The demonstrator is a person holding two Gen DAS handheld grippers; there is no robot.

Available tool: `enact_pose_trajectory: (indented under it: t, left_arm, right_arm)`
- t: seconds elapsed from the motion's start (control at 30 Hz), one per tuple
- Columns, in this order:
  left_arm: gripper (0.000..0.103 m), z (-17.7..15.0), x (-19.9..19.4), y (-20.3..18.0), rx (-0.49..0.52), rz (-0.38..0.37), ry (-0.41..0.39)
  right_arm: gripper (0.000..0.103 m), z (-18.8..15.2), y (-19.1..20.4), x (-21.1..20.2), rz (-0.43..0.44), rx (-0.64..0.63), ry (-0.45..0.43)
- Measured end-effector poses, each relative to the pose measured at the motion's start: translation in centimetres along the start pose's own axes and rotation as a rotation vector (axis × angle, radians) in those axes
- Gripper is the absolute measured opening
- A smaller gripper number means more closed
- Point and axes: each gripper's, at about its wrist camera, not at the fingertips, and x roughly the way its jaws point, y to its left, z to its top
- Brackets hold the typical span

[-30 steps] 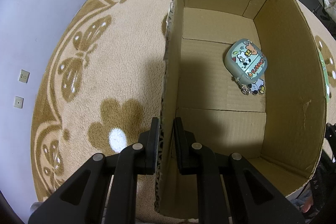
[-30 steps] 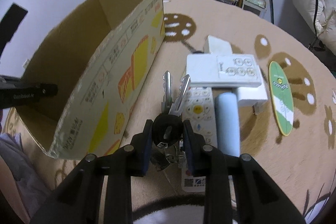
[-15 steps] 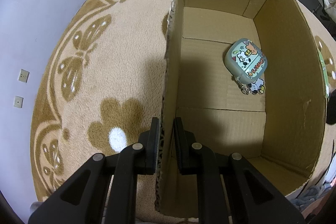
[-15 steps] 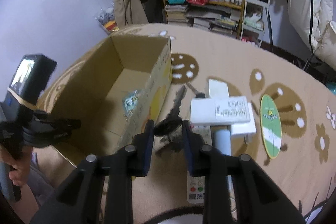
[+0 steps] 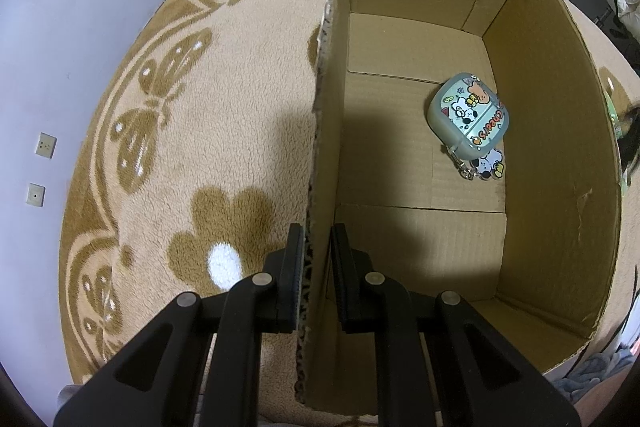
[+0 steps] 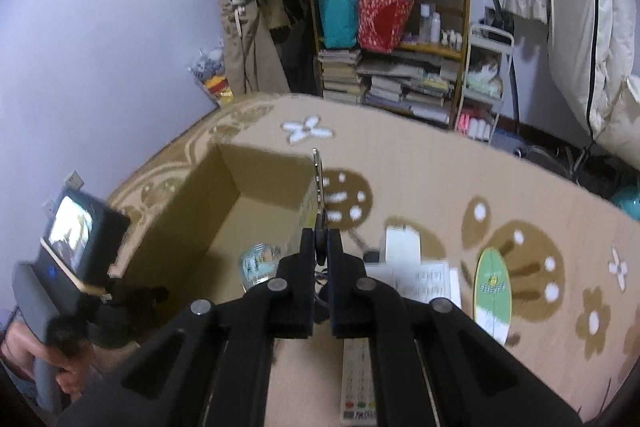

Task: Organize rigid objects
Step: 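Lift the keys with the right tool and drop them into the box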

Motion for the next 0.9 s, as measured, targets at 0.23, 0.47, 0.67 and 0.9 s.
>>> enact_pose_trajectory:
  t: [0.23, 0.47, 0.67, 0.9]
  left_arm:
    - [0.013, 0.0, 0.0, 0.0, 0.0, 0.0, -0.002]
    - [0.013, 0.1, -0.1, 0.1, -0.002, -0.004, -0.001]
    - [0.013, 0.1, -0.1, 0.2, -0.002, -0.007, -0.001]
    - [0.013, 0.1, -0.1, 0.2, -0.006, -0.011, 0.0]
  right_arm:
    - [0.007, 3.7, 1.4, -1.2, 0.06, -0.013, -0.078]
    - [0.007, 4.1, 3.8, -0.1, 0.144, -0.021, -0.062]
    - [0.007, 1.8, 5.0, 2.7, 0.198, -0.016, 0.017]
    - [0.007, -0.3, 4.7, 6.0, 0.214, 0.012, 0.106]
